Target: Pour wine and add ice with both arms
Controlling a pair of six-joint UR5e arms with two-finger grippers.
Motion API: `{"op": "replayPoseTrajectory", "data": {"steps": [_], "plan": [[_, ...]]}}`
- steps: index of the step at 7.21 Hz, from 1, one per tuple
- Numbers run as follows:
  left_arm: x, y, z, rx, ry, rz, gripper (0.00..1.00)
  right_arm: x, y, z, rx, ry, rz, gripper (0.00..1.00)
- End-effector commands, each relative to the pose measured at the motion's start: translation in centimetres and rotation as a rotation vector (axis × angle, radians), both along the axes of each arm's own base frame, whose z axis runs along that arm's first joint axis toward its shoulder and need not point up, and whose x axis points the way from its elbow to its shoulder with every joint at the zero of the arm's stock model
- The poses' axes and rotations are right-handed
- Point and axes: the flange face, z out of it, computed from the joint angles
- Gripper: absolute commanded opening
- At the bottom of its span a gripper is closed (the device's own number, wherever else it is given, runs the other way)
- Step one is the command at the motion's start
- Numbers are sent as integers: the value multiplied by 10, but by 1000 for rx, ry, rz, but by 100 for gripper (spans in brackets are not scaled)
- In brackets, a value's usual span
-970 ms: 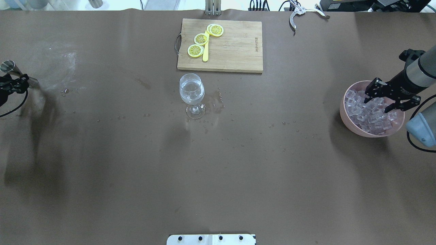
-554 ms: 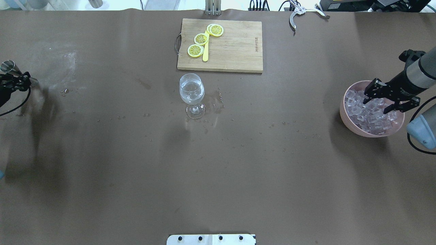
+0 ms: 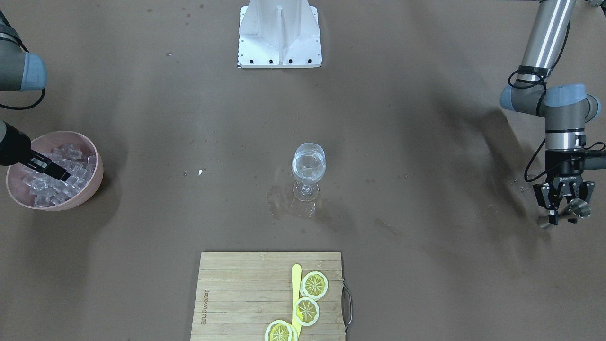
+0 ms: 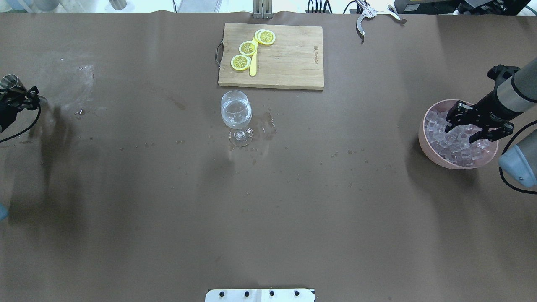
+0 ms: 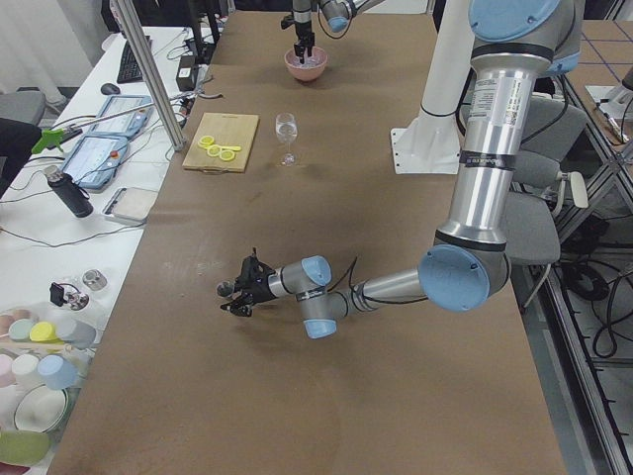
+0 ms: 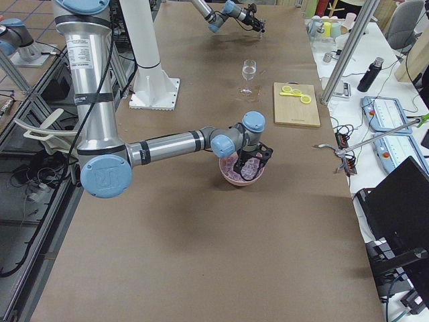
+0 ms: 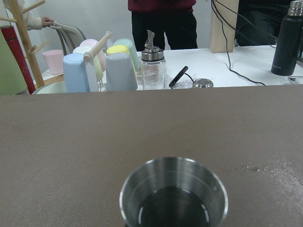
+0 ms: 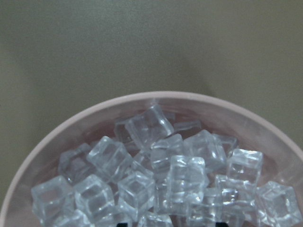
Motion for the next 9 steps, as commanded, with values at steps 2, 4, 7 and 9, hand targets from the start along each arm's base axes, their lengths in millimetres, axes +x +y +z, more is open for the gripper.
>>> {"op": "replayPoseTrajectory", "data": {"steps": [2, 4, 7, 9], "plan": [[2, -3, 2, -3, -3, -1, 44, -1, 1, -3, 3, -5, -3, 26], [2, -2, 2, -5, -4, -1, 38, -1, 2, -13, 10, -25, -9, 23], [1, -3, 2, -2, -5, -8, 19, -13, -1, -30, 30, -41, -27, 56], [1, -4, 0, 2, -3, -9, 7, -27, -4, -42, 52, -42, -42, 79]]}}
